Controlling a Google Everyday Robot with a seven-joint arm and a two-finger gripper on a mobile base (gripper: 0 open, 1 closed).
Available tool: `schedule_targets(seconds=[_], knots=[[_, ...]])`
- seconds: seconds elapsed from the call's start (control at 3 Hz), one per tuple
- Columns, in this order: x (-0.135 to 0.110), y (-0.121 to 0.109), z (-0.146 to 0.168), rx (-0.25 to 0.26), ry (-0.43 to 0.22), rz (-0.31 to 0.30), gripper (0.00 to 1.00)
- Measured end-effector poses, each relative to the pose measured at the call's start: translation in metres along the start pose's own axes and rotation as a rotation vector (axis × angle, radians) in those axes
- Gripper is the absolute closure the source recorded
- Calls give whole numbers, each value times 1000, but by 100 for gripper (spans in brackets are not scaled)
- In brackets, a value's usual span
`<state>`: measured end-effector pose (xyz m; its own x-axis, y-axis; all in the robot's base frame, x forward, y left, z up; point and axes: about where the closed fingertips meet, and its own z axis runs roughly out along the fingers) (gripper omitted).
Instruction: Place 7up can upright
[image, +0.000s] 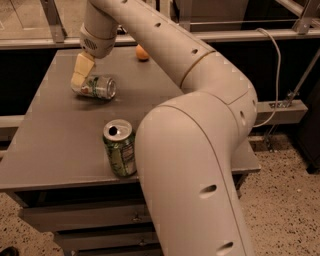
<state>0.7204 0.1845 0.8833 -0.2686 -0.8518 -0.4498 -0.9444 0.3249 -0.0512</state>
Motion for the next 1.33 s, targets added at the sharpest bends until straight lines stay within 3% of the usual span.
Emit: schedule_targets(seconds=[0.67, 1.33], knots=[[-1, 10, 31, 14, 119, 13, 2], [2, 15, 33, 24, 130, 29, 64]])
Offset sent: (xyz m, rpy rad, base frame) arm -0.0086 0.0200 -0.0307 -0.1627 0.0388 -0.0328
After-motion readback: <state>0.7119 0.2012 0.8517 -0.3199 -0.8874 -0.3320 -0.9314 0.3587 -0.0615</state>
